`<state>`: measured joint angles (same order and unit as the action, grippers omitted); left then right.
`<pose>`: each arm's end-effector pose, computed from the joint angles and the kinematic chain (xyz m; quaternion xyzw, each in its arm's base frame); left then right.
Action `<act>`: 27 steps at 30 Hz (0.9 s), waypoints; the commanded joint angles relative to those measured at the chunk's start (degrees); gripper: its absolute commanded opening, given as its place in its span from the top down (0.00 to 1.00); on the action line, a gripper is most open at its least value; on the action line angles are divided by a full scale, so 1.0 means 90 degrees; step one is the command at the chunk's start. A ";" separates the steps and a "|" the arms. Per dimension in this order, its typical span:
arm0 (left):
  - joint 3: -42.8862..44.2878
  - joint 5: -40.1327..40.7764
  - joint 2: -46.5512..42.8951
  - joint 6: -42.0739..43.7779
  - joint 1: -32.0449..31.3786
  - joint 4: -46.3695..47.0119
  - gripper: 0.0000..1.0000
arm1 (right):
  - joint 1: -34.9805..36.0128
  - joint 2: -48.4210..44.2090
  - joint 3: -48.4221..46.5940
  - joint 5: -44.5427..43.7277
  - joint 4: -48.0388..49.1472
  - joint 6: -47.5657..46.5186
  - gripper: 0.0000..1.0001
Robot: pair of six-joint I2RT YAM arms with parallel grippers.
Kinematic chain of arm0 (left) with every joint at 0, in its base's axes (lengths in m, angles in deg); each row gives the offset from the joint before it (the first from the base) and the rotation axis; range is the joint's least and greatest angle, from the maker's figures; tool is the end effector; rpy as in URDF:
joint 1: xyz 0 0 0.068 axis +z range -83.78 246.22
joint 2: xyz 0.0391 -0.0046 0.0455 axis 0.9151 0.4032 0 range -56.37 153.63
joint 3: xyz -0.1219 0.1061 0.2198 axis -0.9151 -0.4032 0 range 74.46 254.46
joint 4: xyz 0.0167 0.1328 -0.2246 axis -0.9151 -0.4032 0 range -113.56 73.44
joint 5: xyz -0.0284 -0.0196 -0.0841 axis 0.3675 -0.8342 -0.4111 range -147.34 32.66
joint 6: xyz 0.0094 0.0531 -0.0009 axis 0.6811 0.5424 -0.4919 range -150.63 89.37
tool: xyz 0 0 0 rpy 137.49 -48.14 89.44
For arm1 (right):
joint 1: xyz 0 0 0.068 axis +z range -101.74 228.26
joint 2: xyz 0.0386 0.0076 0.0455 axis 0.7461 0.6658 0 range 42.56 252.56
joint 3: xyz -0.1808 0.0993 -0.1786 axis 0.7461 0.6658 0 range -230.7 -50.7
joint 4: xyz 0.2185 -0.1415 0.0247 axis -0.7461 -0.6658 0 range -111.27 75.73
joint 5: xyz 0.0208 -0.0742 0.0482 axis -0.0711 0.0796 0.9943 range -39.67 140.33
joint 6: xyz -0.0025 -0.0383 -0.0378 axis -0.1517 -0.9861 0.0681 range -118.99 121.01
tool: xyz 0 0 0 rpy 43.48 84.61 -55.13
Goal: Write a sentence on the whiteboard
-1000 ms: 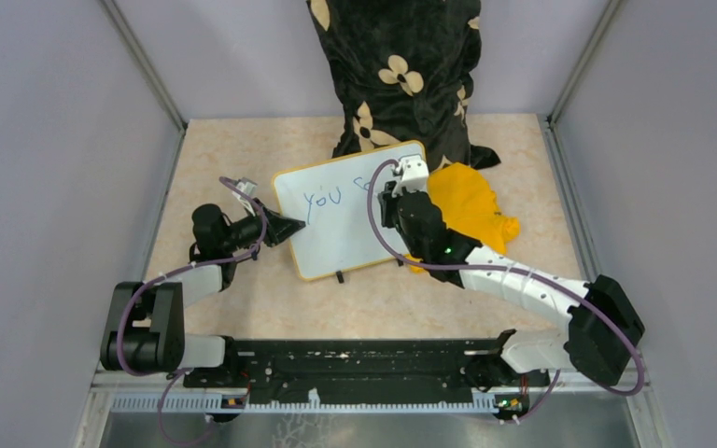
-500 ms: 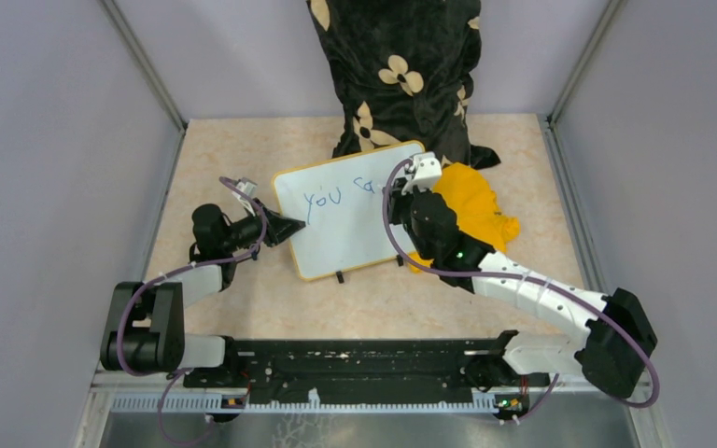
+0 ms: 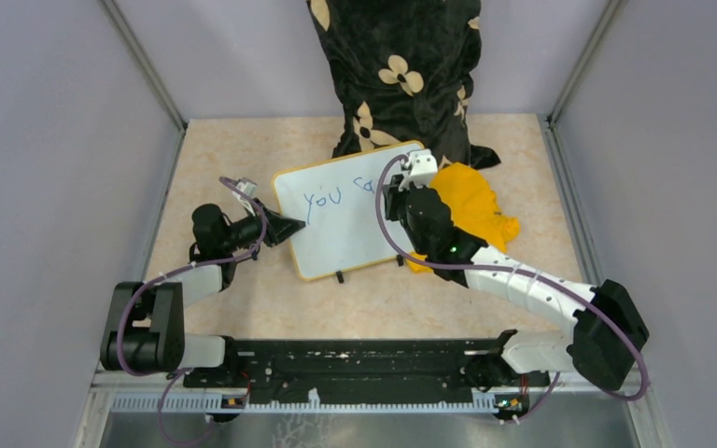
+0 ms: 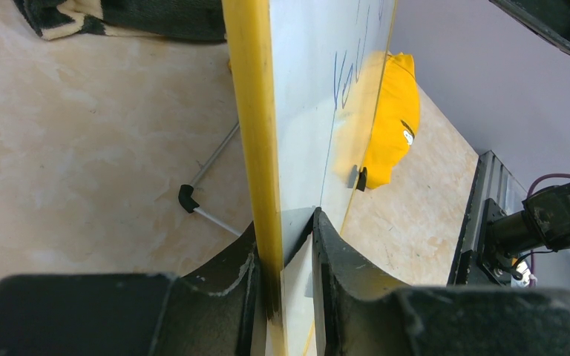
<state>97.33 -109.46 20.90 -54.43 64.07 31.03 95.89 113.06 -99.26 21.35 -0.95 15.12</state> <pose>0.2471 -0.0373 0.1954 0.1603 0.7147 -0.4540 0.5074 0.2051 0.1993 0.3108 -0.0556 0.7500 0.1611 0.6391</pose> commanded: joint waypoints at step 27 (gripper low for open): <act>0.0021 0.0426 0.0087 0.0466 0.0018 -0.0132 1.00 | -0.0107 -0.0004 0.0286 0.0128 0.0095 0.0419 1.00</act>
<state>97.33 -109.40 20.90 -54.43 64.07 31.01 95.33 113.58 -97.18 21.97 -0.77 17.74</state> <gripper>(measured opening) 0.290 0.103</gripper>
